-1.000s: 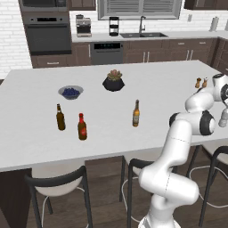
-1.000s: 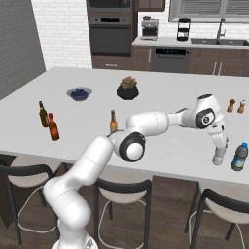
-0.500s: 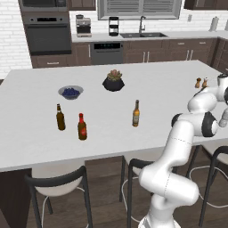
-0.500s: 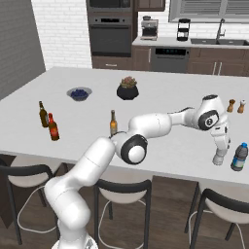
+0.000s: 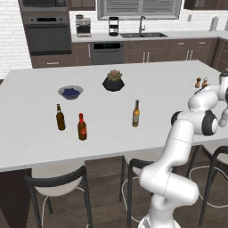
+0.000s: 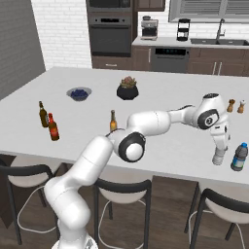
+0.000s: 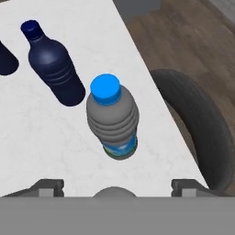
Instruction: Move the plastic bottles in the middle to the plastics group, and the glass bottles in the middle to the glass group.
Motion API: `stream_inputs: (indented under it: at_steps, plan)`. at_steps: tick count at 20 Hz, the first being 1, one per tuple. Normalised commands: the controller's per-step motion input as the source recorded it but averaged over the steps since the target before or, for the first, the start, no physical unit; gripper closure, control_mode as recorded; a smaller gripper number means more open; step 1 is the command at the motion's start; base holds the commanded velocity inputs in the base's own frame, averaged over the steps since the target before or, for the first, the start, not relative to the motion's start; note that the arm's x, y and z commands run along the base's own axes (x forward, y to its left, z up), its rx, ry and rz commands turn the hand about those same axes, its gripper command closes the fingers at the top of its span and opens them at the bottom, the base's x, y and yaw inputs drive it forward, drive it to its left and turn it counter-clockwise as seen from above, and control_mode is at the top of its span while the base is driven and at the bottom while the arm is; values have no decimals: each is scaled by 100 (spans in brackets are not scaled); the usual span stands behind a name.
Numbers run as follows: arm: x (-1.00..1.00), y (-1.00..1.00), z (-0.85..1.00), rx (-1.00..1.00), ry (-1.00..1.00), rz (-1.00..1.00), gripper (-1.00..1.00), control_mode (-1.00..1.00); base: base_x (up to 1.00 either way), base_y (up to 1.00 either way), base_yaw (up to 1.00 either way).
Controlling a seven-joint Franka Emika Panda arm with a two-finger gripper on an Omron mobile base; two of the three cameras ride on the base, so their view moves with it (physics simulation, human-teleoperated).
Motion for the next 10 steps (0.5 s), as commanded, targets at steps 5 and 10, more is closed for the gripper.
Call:
stream_inputs:
  at_steps: [5,10]
  plan:
    - [-10,16,14,0,0,7,-100,-100,0,0,0]
    - [-23,27,40,-8,-1,9,-100,-100,0,0,0]
